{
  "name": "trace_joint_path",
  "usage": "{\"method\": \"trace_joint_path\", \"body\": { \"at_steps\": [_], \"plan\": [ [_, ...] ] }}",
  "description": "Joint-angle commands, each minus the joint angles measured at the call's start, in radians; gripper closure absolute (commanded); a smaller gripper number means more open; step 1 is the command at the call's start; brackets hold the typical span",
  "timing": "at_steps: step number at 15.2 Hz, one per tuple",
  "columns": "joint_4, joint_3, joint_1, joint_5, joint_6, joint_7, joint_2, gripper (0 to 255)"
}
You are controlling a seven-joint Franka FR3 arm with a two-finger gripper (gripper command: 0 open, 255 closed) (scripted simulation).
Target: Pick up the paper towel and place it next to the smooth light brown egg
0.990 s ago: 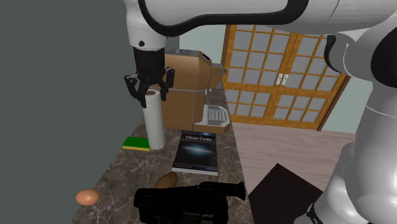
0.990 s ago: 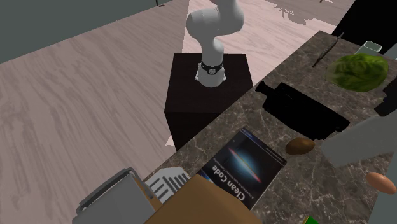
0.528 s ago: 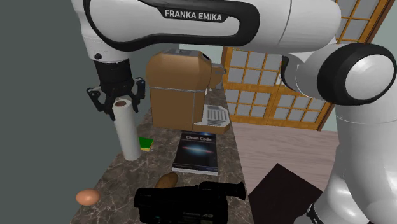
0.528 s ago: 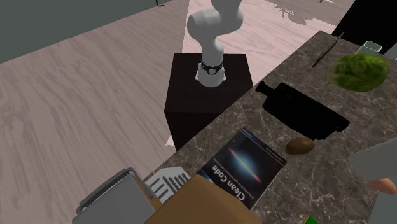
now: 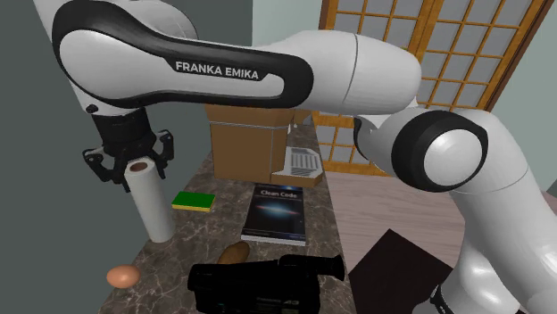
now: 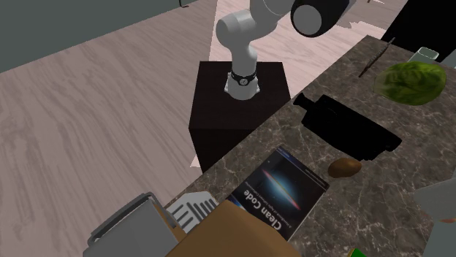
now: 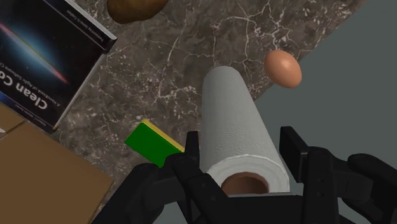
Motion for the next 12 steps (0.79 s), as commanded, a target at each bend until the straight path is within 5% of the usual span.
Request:
{"method": "trace_joint_path", "body": {
  "at_steps": [1, 12],
  "plan": [
    [-0.070, 0.005, -0.015, 0.004, 0.045, 0.013, -0.023, 255],
    [-0.306, 0.013, -0.064, 0.009, 0.224, 0.050, -0.070, 255]
  ]
}}
